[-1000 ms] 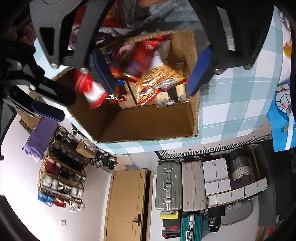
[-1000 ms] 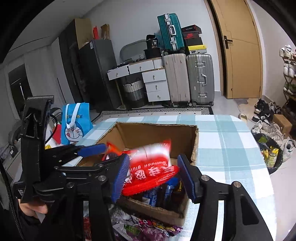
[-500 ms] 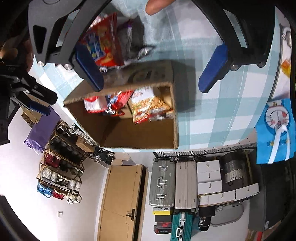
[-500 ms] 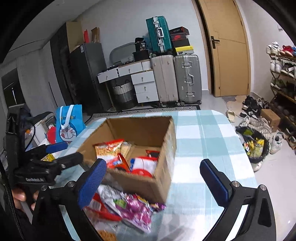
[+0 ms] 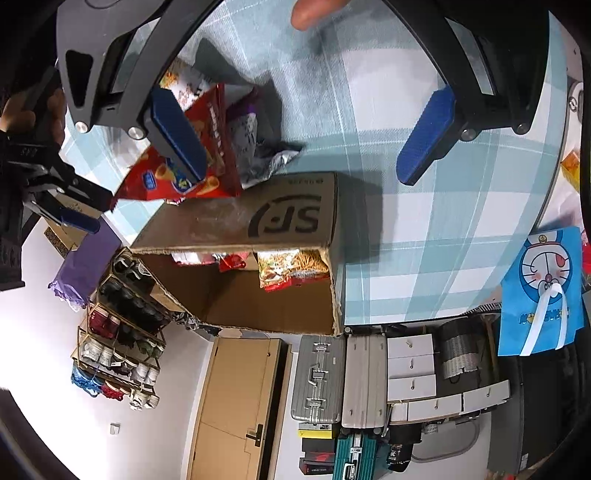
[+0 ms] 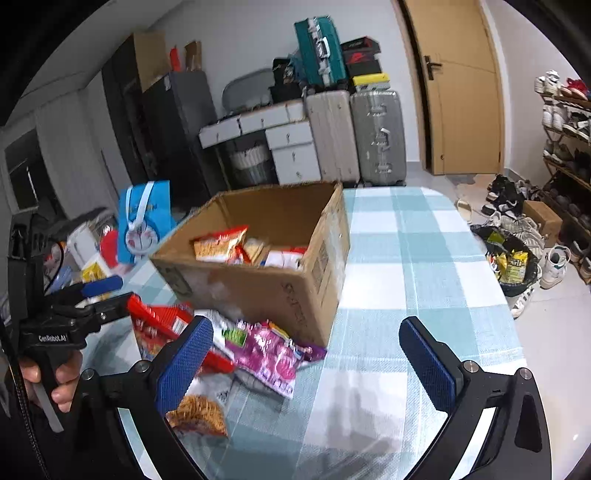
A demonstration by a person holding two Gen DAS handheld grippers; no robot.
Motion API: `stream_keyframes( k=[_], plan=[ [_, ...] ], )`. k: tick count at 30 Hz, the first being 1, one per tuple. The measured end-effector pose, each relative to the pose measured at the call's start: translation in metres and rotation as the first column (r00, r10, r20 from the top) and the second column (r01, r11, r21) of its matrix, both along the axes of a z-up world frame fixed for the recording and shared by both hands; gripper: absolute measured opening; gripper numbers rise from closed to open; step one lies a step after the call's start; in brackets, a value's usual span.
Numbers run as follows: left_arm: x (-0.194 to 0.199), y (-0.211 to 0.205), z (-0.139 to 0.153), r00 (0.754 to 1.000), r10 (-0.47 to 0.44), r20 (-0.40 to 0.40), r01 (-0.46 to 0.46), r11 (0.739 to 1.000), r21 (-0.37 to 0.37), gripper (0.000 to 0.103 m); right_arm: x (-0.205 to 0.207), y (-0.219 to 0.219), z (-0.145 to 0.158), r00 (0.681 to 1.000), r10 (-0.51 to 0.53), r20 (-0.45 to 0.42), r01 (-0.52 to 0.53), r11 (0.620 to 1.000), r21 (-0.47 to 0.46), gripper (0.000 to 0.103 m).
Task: Organize snacks
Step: 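Move both tools back over the remaining snack pile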
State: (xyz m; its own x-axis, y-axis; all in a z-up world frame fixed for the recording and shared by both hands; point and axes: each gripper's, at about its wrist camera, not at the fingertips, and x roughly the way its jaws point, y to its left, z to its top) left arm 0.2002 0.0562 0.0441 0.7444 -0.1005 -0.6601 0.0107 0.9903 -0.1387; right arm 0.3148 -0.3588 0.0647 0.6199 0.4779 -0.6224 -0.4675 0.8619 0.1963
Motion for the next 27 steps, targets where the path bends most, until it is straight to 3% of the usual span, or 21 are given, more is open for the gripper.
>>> stream_keyframes(
  k=[11, 23, 27],
  plan=[
    [-0.003, -0.01, 0.0, 0.999, -0.034, -0.014, 0.034, 0.999, 0.003, 0.102, 0.005, 0.011, -0.006, 0.998, 0.028, -0.051, -0.031, 0.998, -0.051, 0.103],
    [-0.005, -0.018, 0.001, 0.998, -0.059, -0.014, 0.059, 0.998, 0.019, 0.102, 0.016, 0.016, -0.026, 0.992, -0.013, -0.125, 0.001, 0.996, -0.091, 0.103],
    [-0.009, -0.028, 0.002, 0.995, -0.097, -0.007, 0.098, 0.994, 0.054, 0.102, 0.02, 0.017, -0.032, 0.989, -0.01, -0.147, -0.001, 0.997, -0.074, 0.103]
  ],
)
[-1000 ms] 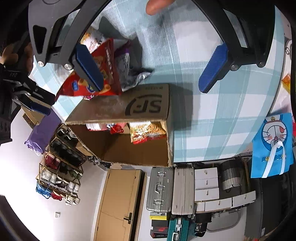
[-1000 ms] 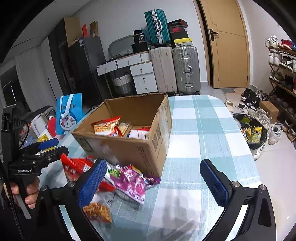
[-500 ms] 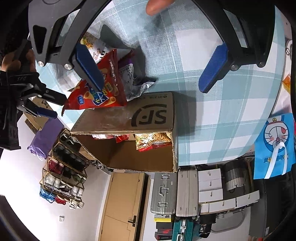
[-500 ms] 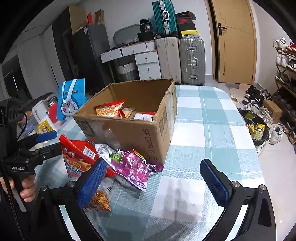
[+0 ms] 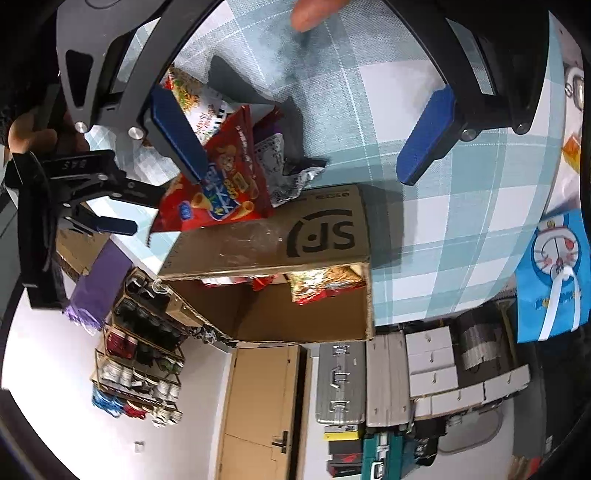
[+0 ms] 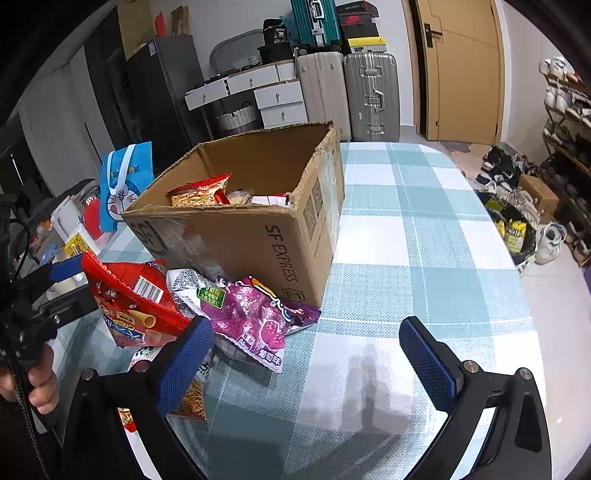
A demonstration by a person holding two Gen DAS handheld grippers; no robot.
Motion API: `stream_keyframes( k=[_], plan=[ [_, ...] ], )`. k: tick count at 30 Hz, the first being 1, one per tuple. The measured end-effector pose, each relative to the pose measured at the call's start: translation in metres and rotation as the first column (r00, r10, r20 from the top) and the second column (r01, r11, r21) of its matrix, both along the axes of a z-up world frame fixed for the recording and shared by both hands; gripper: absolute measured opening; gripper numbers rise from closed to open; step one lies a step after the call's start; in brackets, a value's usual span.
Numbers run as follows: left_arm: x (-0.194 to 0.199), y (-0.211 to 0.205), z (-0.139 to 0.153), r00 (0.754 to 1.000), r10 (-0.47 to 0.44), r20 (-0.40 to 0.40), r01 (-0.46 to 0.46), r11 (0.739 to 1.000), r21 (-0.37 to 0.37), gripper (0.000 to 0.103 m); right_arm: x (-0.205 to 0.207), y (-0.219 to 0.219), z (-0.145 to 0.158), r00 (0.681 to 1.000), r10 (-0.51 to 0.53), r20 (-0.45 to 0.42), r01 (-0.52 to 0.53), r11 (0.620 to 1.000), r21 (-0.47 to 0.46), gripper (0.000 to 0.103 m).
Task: Organize snacks
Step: 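Move both tools back over the remaining snack pile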
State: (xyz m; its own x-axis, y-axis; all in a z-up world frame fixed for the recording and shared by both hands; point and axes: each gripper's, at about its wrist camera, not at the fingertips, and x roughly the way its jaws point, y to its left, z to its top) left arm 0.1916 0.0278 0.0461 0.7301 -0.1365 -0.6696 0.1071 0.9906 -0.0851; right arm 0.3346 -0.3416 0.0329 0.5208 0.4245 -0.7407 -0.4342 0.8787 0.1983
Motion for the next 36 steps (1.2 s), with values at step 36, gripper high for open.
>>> stream_keyframes(
  k=[36],
  plan=[
    [0.02, 0.0, -0.038, 0.994, 0.029, -0.104, -0.024, 0.999, 0.046, 0.102, 0.017, 0.018, -0.028, 0.994, 0.026, -0.104, -0.029, 0.999, -0.021, 0.103]
  ],
)
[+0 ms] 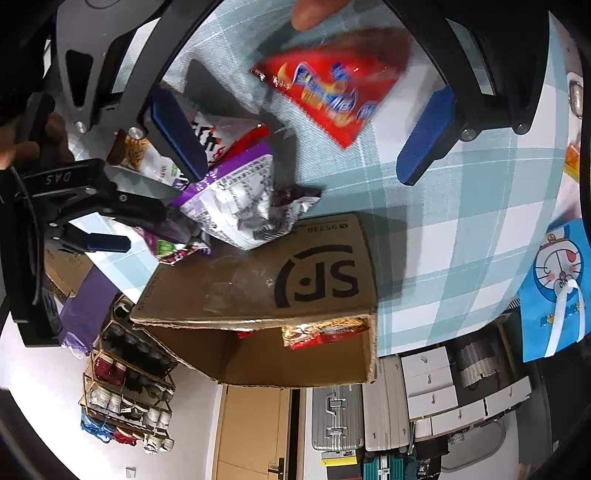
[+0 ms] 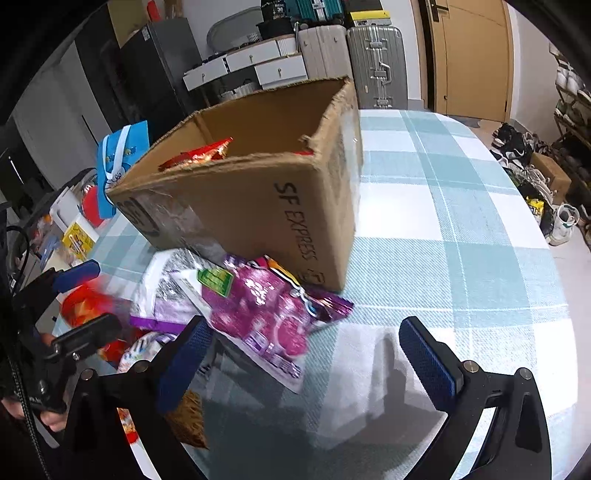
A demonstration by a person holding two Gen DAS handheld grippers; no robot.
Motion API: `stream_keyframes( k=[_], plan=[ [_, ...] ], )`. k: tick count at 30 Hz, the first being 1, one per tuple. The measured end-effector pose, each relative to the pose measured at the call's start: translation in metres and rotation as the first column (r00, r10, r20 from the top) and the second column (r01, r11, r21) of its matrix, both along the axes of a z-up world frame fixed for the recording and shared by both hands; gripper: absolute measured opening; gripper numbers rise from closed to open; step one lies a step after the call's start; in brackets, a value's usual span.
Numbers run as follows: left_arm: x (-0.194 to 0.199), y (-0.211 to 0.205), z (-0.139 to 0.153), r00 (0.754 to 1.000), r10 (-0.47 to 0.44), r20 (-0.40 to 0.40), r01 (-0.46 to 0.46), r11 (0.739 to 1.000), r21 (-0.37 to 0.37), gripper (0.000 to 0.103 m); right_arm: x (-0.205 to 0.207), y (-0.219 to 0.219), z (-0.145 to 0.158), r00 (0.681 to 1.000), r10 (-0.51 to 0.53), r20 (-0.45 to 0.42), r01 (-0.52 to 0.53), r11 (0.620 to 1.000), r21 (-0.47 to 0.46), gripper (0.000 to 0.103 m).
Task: Organize snacks
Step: 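Move both tools back over the remaining snack pile, then grasp the red chip bag with the left gripper while the right grasps the purple grape candy bag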
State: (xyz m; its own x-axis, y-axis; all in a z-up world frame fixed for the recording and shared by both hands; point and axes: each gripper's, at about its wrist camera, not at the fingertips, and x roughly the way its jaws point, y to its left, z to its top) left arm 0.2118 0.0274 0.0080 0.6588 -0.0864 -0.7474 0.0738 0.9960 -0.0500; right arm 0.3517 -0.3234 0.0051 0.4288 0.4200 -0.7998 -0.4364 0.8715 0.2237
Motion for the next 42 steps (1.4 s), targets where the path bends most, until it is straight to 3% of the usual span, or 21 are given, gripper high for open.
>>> stream_keyframes(
  k=[10, 19, 21, 23, 33, 35, 42],
  plan=[
    [0.002, 0.022, 0.001, 0.999, 0.025, -0.04, -0.027, 0.998, -0.053, 0.102, 0.003, 0.01, -0.006, 0.999, 0.005, -0.034, -0.003, 0.999, 0.048, 0.102],
    [-0.016, 0.026, -0.007, 0.997, 0.018, -0.07, -0.021, 0.999, -0.035, 0.102, 0.007, 0.014, -0.006, 1.0, 0.006, -0.016, -0.005, 0.998, 0.061, 0.101],
    [-0.02, 0.026, -0.01, 0.997, 0.027, -0.076, -0.029, 0.999, -0.023, 0.102, 0.007, 0.013, -0.006, 1.0, 0.014, -0.021, -0.013, 0.997, 0.072, 0.096],
    [-0.023, 0.026, -0.014, 0.996, 0.038, -0.08, -0.04, 0.999, -0.017, 0.102, 0.005, 0.013, -0.006, 1.0, 0.022, -0.022, -0.02, 0.996, 0.083, 0.084],
    [-0.034, 0.03, -0.031, 0.991, 0.034, -0.13, -0.038, 0.999, -0.026, 0.102, -0.01, 0.004, 0.004, 0.999, 0.034, 0.024, -0.036, 0.995, 0.088, 0.062],
    [-0.036, 0.031, -0.033, 0.99, 0.03, -0.136, -0.034, 0.999, -0.032, 0.102, -0.016, 0.0, 0.008, 0.998, 0.043, 0.042, -0.047, 0.994, 0.097, 0.053],
    [-0.035, 0.029, -0.038, 0.988, 0.026, -0.15, -0.029, 1.0, -0.011, 0.099, -0.022, -0.005, 0.013, 0.997, 0.054, 0.056, -0.059, 0.994, 0.087, 0.052]
  ],
)
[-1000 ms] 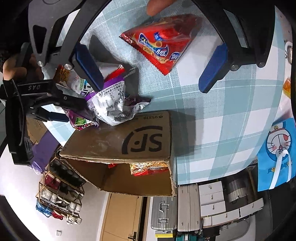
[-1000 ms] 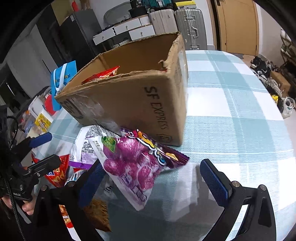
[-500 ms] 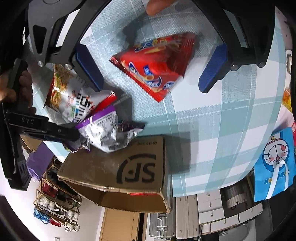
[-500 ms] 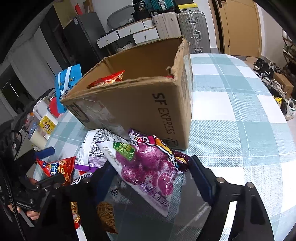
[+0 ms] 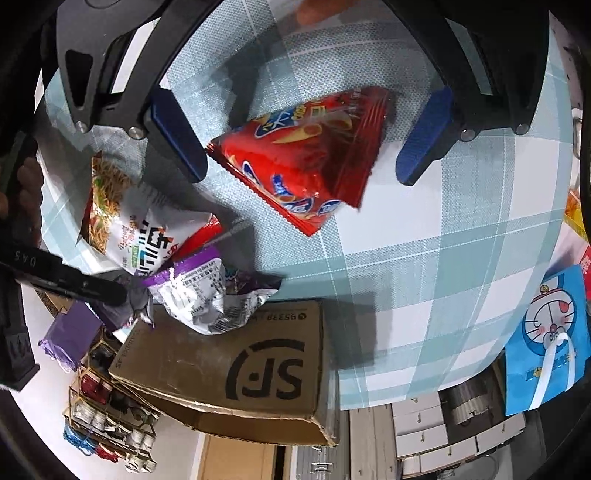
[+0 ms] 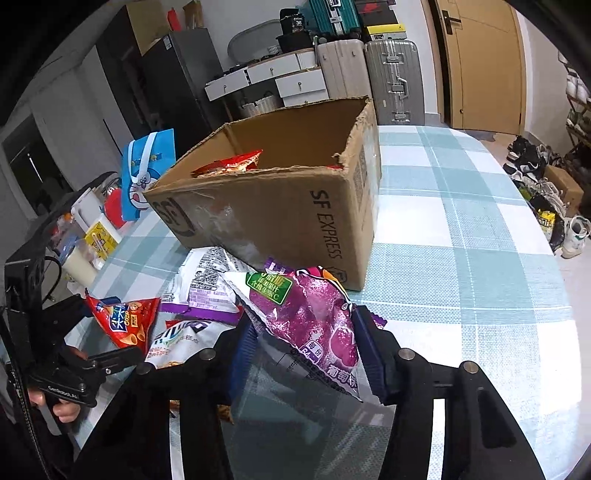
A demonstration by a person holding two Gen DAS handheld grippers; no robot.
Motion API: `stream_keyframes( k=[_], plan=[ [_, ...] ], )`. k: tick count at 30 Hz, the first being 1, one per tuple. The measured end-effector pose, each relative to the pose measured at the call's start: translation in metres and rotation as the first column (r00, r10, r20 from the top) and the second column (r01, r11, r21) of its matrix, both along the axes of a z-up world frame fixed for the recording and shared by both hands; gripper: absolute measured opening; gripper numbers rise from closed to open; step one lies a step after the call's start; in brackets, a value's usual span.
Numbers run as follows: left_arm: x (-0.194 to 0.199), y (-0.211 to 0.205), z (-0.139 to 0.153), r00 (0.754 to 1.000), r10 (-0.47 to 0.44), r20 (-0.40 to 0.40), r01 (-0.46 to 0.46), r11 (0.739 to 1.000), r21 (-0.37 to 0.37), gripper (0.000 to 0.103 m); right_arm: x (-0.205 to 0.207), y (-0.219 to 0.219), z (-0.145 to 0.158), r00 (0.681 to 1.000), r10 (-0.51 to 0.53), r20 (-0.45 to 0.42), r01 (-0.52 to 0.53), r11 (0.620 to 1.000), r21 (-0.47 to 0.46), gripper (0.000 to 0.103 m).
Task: Organize snacks
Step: 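Grasp the red chip bag with the left gripper while the right grasps the purple grape candy bag, then carry both bags into the cardboard box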
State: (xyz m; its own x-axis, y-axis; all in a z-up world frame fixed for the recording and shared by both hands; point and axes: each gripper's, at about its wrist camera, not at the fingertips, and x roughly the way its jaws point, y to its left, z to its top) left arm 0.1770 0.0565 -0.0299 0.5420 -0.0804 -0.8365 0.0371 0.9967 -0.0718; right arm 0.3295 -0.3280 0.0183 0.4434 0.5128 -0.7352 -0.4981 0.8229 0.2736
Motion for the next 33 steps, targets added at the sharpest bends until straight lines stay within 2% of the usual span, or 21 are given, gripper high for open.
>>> stream_keyframes(
  k=[6, 8, 10, 14, 18, 33],
  plan=[
    [0.0, -0.005, -0.004, 0.999, -0.043, -0.02, 0.043, 0.999, 0.01, 0.08, 0.0, -0.005, 0.004, 1.0, -0.002, -0.006, 0.002, 1.0, 0.021, 0.052],
    [-0.001, -0.008, -0.004, 0.998, -0.06, -0.016, 0.06, 0.998, 0.02, 0.078, 0.001, -0.005, 0.003, 1.0, -0.005, -0.007, 0.006, 1.0, 0.017, 0.052],
    [-0.002, -0.008, -0.004, 0.998, -0.069, -0.011, 0.069, 0.997, 0.017, 0.068, 0.001, -0.006, 0.003, 1.0, -0.007, -0.01, 0.007, 1.0, 0.02, 0.052],
    [-0.006, -0.006, 0.004, 0.997, -0.071, 0.027, 0.072, 0.997, -0.022, 0.052, 0.0, -0.006, 0.004, 1.0, -0.004, -0.005, 0.004, 1.0, 0.021, 0.052],
    [-0.011, -0.006, 0.013, 0.995, -0.081, 0.064, 0.084, 0.996, -0.041, 0.042, 0.0, -0.006, 0.006, 1.0, -0.004, -0.001, 0.004, 1.0, 0.025, 0.052],
    [-0.022, -0.002, 0.037, 0.987, -0.059, 0.147, 0.07, 0.995, -0.071, 0.039, -0.004, -0.009, 0.015, 1.0, -0.001, 0.031, 0.0, 0.999, 0.033, 0.052]
  ],
)
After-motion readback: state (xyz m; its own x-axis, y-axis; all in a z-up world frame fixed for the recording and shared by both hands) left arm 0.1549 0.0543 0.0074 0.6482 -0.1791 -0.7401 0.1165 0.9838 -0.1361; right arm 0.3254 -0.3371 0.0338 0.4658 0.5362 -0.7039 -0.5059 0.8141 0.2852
